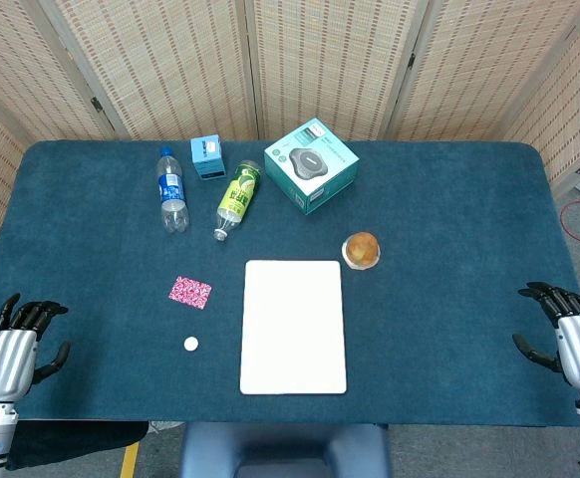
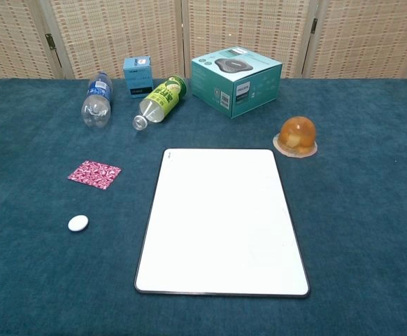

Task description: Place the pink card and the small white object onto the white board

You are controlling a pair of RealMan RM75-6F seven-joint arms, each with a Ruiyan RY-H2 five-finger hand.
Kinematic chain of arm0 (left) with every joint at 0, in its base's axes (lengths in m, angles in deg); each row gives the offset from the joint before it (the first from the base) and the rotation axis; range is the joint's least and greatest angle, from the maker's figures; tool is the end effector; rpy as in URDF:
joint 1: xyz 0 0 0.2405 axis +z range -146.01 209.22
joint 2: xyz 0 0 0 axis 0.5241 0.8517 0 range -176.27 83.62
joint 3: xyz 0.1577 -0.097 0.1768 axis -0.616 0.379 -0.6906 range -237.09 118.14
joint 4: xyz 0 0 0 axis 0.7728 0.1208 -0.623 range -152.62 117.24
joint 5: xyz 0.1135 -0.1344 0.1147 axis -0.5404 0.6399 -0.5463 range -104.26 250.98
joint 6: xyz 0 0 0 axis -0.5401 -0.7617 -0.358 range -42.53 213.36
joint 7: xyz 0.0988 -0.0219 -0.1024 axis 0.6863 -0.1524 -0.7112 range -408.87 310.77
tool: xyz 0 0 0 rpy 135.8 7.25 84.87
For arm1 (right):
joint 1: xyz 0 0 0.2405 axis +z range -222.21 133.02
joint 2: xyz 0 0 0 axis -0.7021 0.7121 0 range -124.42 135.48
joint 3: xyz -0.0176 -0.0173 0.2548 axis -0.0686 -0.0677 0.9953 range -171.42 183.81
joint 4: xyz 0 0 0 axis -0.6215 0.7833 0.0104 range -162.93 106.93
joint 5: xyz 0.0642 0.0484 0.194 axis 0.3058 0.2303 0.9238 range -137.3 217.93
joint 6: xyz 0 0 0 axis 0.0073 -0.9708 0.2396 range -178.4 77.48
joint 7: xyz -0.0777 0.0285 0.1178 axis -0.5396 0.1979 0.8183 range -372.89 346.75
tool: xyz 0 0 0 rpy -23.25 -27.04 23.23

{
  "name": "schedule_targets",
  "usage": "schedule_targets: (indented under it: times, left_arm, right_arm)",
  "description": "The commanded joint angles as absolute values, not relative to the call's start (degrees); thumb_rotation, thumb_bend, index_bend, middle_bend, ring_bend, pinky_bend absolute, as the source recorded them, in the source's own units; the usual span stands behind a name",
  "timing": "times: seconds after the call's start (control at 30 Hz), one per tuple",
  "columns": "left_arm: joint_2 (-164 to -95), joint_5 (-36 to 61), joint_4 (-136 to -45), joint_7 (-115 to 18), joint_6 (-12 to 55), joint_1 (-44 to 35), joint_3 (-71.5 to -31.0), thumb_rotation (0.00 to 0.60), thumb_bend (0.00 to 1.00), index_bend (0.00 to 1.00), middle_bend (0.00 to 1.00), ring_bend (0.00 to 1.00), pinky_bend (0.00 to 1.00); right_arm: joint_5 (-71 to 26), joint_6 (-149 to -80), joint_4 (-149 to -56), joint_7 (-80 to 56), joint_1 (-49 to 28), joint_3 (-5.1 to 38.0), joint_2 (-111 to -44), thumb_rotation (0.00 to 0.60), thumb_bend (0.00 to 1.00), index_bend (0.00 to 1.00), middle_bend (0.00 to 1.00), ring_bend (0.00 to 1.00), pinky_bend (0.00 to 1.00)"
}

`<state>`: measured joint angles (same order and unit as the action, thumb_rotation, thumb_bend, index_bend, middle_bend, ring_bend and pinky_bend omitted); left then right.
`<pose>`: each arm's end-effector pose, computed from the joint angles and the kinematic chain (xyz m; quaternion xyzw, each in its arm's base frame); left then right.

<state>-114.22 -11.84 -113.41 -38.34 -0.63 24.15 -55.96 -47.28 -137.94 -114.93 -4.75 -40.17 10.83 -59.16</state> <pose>-0.2844 0.1950 0.1378 -0.6076 -0.3520 -0.3893 0.5962 -0.3209 -0.1859 0.1736 0.5732 -0.3797 0.4330 0.5828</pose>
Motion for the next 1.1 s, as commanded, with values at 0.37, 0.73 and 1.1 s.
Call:
schedule_targets:
  times: [0.37, 0.73, 1.1]
  left_arm:
    - [-114.1, -12.3, -114.2, -37.7, -0.2, 23.9, -56.0, 0.600, 0.42, 0.32, 0.30, 0.23, 0.10]
    - [-114.8, -13.6, -111.5, -38.7, 5.1, 18.5, -53.8, 0.600, 0.42, 0.33, 0.30, 0.23, 0.10]
    - [-118.5, -13.0, -105.0, -42.2, 18.1, 7.9, -51.5, 0.600, 0.42, 0.32, 0.29, 0.23, 0.10]
  right_arm:
    - [-47.2, -138.2, -114.6, -4.2, -40.4, 10.8, -58.7, 0.600, 0.25, 0.27, 0.25, 0.23, 0.24]
    - [-46.9, -138.9, -115.3, -4.6, -40.7, 11.4, -57.2, 0.600, 0.25, 0.27, 0.25, 0.23, 0.24]
    - [-46.6, -139.4, -116.7, -5.5, -40.8, 11.9, -55.9, 0.600, 0.25, 0.26, 0.25, 0.23, 0.24]
